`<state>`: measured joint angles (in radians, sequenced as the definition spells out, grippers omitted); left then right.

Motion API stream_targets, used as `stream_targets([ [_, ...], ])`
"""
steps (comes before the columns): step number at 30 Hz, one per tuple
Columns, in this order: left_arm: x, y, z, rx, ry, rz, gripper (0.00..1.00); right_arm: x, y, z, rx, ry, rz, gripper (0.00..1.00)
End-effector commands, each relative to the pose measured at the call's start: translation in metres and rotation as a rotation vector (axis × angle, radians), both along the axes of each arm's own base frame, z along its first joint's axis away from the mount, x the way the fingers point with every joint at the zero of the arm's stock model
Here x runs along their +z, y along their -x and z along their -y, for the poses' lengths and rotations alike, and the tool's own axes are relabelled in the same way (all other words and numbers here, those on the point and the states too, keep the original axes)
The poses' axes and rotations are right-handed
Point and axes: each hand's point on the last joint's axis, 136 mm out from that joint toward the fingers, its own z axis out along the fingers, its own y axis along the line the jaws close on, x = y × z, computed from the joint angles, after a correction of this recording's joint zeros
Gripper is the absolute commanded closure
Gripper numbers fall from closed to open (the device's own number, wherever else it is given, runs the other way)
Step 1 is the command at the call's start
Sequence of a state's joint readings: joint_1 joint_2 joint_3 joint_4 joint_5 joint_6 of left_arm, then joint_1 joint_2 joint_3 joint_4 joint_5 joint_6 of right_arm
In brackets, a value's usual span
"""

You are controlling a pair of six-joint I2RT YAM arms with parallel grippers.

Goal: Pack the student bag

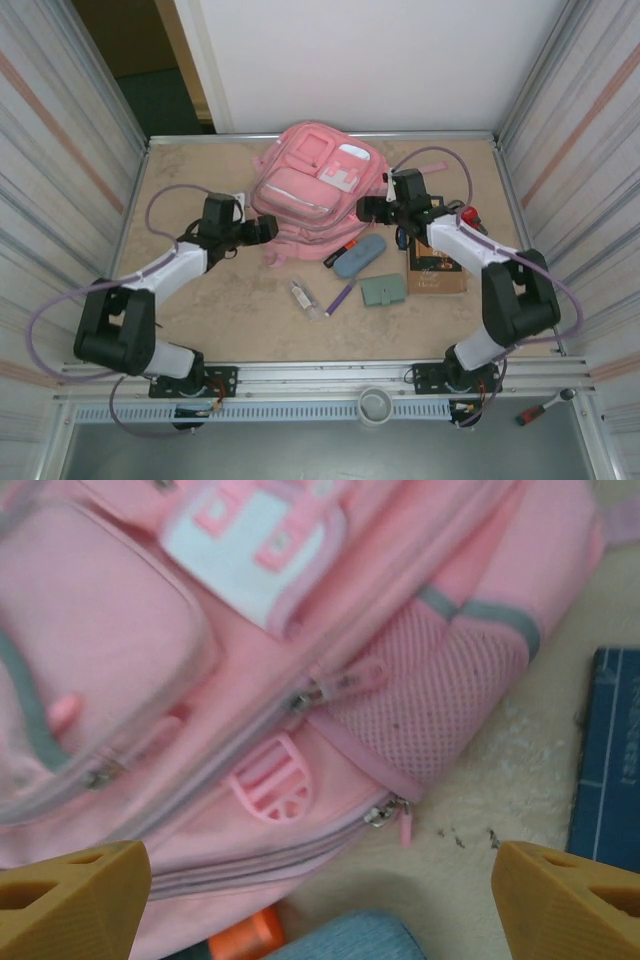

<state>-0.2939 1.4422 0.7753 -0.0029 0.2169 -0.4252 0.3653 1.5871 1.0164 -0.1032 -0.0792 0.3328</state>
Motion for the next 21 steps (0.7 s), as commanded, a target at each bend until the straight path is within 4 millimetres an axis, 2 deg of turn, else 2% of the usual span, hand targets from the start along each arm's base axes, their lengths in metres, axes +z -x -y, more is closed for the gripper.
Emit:
stream_targets([
  [1, 0.004, -0.003, 0.028, -0.065, 0.140, -0.053, 0.17, -0.003, -0.004, -0.009, 0.031, -0.041, -0.052, 0.14],
  [4, -0.001, -0.017, 0.039, -0.088, 0.176, -0.062, 0.25, -0.011, -0.011, -0.005, 0.018, -0.030, -0.068, 0.14],
  [7, -0.016, -0.028, 0.044, -0.091, 0.174, -0.093, 0.44, -0.022, -0.016, 0.010, -0.023, -0.031, -0.098, 0.16],
  [11, -0.021, -0.034, 0.042, -0.070, 0.224, -0.065, 0.73, -0.029, -0.019, 0.029, -0.079, -0.078, -0.126, 0.16],
  [13, -0.014, -0.035, 0.029, -0.040, 0.268, -0.041, 0.86, -0.029, -0.021, 0.037, -0.100, -0.096, -0.135, 0.17],
  [16, 0.000, -0.032, -0.008, 0.034, 0.345, -0.003, 0.99, -0.028, -0.025, 0.046, -0.136, -0.141, -0.150, 0.17],
  [18, 0.004, -0.029, -0.023, 0.048, 0.356, -0.003, 1.00, -0.028, -0.034, 0.041, -0.160, -0.201, -0.151, 0.19],
  [21, 0.003, -0.026, -0.034, 0.043, 0.331, -0.019, 1.00, -0.035, -0.054, 0.015, -0.172, -0.294, -0.182, 0.21],
])
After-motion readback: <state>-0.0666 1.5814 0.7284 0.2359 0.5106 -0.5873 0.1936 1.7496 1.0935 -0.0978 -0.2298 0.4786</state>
